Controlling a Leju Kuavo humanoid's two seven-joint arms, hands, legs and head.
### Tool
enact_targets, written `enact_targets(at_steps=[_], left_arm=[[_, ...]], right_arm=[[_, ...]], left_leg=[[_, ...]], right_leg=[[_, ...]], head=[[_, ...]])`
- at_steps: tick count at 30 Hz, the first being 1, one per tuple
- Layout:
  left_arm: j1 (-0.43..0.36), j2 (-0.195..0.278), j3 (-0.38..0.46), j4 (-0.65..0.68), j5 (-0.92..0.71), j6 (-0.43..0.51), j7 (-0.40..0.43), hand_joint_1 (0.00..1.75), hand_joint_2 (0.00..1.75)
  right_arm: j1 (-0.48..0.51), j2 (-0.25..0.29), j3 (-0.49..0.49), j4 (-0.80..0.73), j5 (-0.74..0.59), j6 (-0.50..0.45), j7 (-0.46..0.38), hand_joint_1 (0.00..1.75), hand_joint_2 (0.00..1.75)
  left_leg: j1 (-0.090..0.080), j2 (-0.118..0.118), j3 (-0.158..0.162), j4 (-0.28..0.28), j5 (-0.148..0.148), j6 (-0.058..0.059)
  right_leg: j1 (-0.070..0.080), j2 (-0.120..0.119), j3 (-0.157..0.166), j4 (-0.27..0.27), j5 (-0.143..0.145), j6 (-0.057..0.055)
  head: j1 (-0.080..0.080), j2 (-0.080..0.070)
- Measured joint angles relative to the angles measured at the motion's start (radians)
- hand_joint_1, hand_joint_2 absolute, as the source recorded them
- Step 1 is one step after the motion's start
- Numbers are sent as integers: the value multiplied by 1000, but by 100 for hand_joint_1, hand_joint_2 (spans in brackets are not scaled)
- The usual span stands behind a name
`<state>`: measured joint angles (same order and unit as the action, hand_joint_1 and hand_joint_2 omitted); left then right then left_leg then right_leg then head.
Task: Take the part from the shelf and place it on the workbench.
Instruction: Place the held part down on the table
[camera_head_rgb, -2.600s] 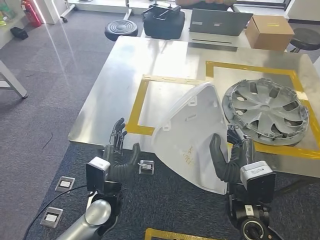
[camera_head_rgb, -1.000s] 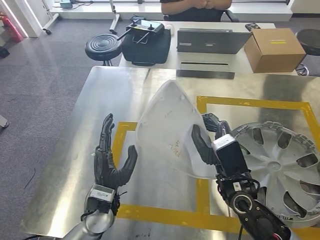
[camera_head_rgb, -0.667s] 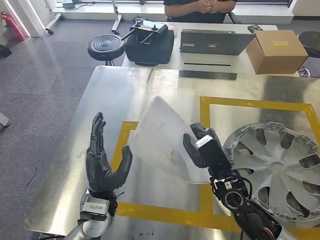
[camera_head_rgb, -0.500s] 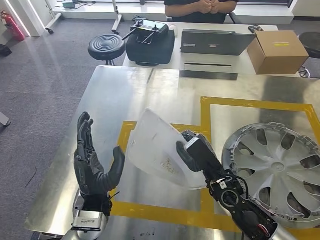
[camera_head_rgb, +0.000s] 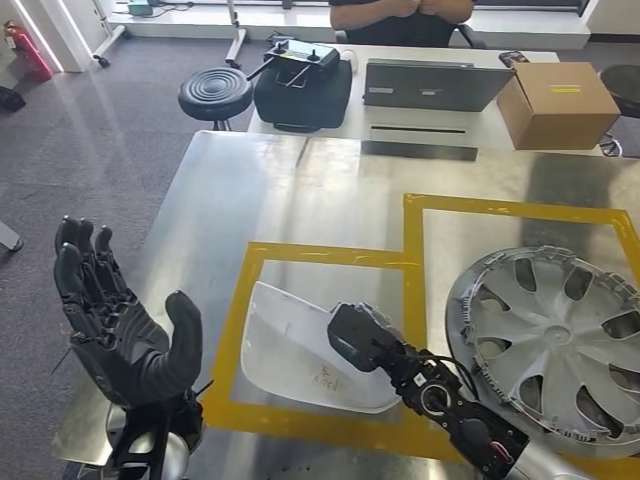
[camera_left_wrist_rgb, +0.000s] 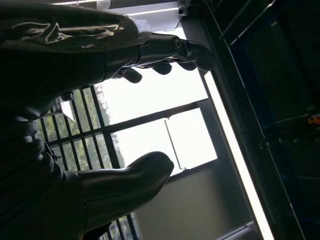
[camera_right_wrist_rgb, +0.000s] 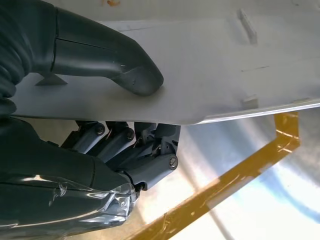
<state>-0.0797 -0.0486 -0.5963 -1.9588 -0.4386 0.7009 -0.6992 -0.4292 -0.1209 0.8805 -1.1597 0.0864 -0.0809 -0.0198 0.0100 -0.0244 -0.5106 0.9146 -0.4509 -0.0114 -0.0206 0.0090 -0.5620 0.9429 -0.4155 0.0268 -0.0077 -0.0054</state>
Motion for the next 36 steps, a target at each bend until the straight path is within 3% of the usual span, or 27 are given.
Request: enact_targets(at_steps=[9, 16, 20, 21, 25, 31, 36], left_arm=[[-32, 0, 1, -15, 146, -2, 0, 0, 175], [-40, 8, 1, -14, 169, -2, 0, 0, 175], [-43, 10, 1, -14, 165, -2, 0, 0, 175], [-43, 11, 1, -14, 160, -2, 0, 0, 175], [-44, 16, 1, -13, 146, -2, 0, 0, 0], [-44, 19, 1, -11, 158, -2, 7, 0, 0], [-42, 24, 1, 0, 160, -2, 16, 0, 0]], right_arm=[[-27, 21, 51, 93, -34, -51, -13, 175, 175], [-39, 21, 68, 110, -34, -67, -16, 175, 175], [-43, 21, 74, 116, -34, -68, -16, 0, 0], [-44, 21, 76, 117, -34, -68, -16, 0, 0], [-49, 21, 84, 124, -40, -72, -16, 0, 0], [-49, 21, 90, 126, -29, -112, -29, 0, 0], [-37, 19, 76, 75, -31, -203, -69, 0, 0]], left_leg=[[0, 0, 1, 0, 0, 0], [0, 1, 2, 0, 0, 0], [0, 1, 2, 0, 0, 0], [0, 1, 3, 0, 0, 0], [0, 1, 4, 0, 0, 0], [0, 1, 5, 1, 0, 0], [0, 2, 5, 2, 0, 0]], right_leg=[[0, 0, 0, -1, 0, 0], [0, 1, 1, -1, 0, 0], [0, 1, 2, -1, 0, 0], [0, 1, 2, -1, 1, 0], [0, 1, 3, -1, 1, 0], [0, 1, 4, -1, 1, 0], [0, 2, 4, -1, 1, 0]], head=[[0, 0], [1, 0], [1, 0], [1, 0], [1, 0], [1, 0], [2, 0]])
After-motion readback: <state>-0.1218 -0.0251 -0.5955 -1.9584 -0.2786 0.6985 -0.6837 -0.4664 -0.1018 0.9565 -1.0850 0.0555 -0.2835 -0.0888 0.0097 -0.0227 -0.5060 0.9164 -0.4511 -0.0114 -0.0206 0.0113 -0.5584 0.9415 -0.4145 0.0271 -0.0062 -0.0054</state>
